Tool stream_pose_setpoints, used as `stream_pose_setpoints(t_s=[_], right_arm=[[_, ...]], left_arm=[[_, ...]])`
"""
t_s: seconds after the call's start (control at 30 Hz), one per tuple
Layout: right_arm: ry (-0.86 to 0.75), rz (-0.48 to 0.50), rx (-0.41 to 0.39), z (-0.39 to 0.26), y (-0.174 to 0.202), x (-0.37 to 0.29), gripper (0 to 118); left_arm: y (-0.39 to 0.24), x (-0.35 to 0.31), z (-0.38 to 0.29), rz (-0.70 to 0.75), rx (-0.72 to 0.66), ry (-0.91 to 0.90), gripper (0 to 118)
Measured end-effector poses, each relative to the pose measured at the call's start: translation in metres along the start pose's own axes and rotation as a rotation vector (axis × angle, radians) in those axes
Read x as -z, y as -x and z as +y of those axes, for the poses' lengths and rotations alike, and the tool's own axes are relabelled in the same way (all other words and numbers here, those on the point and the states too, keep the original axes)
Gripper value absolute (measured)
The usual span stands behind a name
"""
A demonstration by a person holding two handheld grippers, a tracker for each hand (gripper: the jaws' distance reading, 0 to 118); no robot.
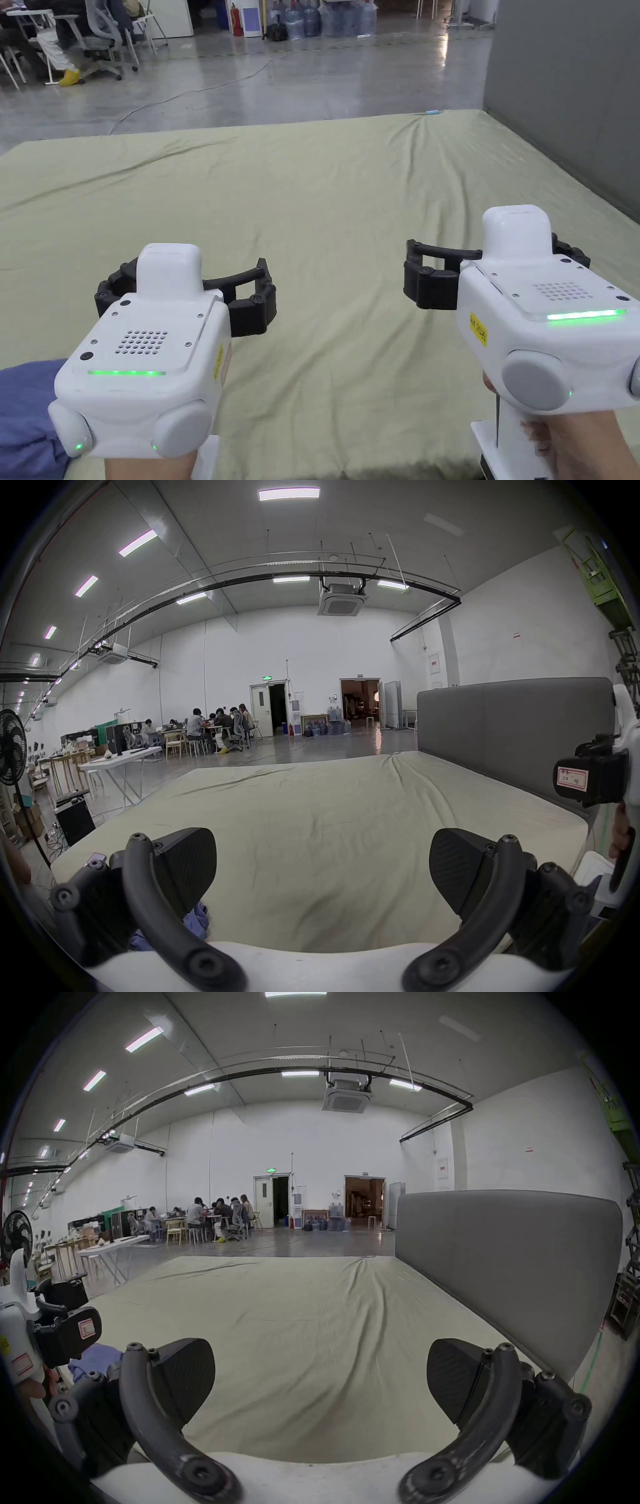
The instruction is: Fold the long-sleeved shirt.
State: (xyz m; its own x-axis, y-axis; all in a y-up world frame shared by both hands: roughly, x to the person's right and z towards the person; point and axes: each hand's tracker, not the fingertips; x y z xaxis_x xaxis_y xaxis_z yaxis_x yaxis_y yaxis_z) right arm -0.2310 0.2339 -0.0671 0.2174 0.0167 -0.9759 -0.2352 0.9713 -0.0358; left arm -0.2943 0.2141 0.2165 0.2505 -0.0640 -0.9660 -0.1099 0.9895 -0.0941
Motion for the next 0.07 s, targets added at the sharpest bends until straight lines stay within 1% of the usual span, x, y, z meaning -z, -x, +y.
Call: stream_pose_setpoints(t_s=[0.07], right_arm=[[0.001, 0.0, -0.002, 0.0001, -0.0002, 0.0004, 118]], left_arm=[[0.0007, 0.0001, -0.0003, 0.002, -0.002, 0.002, 117]])
